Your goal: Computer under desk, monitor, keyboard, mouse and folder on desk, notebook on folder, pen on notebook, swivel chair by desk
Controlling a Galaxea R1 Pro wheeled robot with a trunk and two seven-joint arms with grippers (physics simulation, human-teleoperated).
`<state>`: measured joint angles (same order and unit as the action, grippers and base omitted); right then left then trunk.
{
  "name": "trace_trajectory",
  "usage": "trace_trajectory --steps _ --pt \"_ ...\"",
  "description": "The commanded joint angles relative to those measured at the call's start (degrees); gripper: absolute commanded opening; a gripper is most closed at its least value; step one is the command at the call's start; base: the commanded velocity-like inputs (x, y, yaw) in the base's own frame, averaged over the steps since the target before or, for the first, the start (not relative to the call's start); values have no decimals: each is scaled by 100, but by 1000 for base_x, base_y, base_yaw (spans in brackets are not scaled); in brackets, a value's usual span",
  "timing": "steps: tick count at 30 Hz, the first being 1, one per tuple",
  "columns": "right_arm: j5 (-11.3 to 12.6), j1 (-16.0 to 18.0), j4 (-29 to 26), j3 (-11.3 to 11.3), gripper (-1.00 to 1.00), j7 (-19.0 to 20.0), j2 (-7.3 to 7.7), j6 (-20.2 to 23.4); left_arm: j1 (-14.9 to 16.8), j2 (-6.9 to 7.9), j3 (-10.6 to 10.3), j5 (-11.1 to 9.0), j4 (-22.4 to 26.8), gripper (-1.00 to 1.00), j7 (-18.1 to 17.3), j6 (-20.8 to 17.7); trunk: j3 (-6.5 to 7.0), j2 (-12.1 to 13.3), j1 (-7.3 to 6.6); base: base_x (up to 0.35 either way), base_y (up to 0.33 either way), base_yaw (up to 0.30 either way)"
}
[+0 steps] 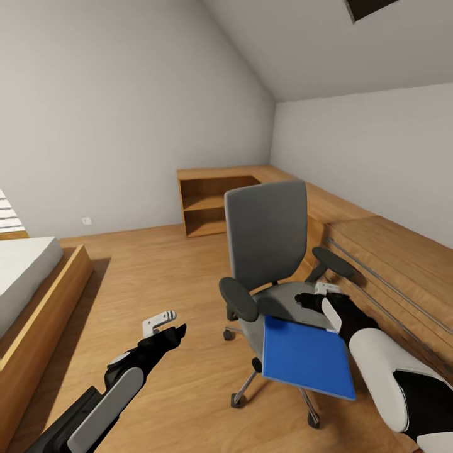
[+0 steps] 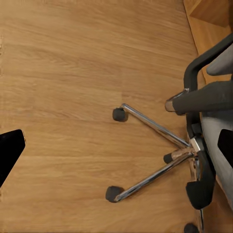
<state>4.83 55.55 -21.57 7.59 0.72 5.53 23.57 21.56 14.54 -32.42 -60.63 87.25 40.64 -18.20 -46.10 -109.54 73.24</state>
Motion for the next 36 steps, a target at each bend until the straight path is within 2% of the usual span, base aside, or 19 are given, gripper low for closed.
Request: trace_trajectory --steps 1,3,4,6,11,13,15,16,19,20,22,23,28,36 --pt "42 -2 -81 23 100 7 -4 27 6 2 -12 -28 -39 100 41 -10 13 39 -23 0 0 0" --pt "51 -108 -624 23 100 7 -17 56 6 -3 -21 -10 -455 100 29 -16 49 119 -67 0 0 0" --pt "51 -143 -706 23 100 7 -20 62 6 -3 -20 -3 -499 100 26 -16 67 159 -89 0 0 0" --pt "61 -383 -1202 23 100 7 -39 116 5 -3 -9 16 -616 100 23 -6 103 240 -133 0 0 0" --pt "110 -1212 -2876 38 100 -7 -148 711 6 -4 14 24 -658 100 26 7 121 280 -155 0 0 0" --pt "256 -1433 -3345 64 100 -9 -171 832 6 -1 20 25 -643 100 30 8 121 280 -155 0 0 0" --pt "452 -1527 -3559 74 100 -10 -181 898 6 -1 27 25 -602 100 31 9 121 280 -155 0 0 0" --pt "821 -1615 -3730 82 100 -10 -183 1020 6 0 30 25 -475 100 32 9 121 280 -155 0 0 0" --pt "968 -1665 -3780 83 100 -10 -190 1148 6 1 26 25 -424 100 32 9 121 280 -155 0 0 0" --pt "1217 -1699 -3791 103 100 -10 -185 1186 5 -2 12 25 -412 100 37 17 121 280 -155 0 0 0" --pt "1472 -1705 -3792 116 100 -10 -177 1186 6 0 15 25 -411 100 32 18 127 280 -155 0 10 -63" --pt "1730 -1720 -3788 139 100 -3 -155 1192 6 -1 7 25 -410 100 25 18 131 280 -155 -54 191 -241" --pt "1772 -1722 -3774 204 100 -2 -157 1190 6 -3 -7 25 -410 100 23 18 142 280 -155 -130 261 -207" --pt "1780 -1724 -3775 266 100 4 -149 1189 6 -4 -10 25 -410 100 28 18 143 280 -155 -187 196 -21"
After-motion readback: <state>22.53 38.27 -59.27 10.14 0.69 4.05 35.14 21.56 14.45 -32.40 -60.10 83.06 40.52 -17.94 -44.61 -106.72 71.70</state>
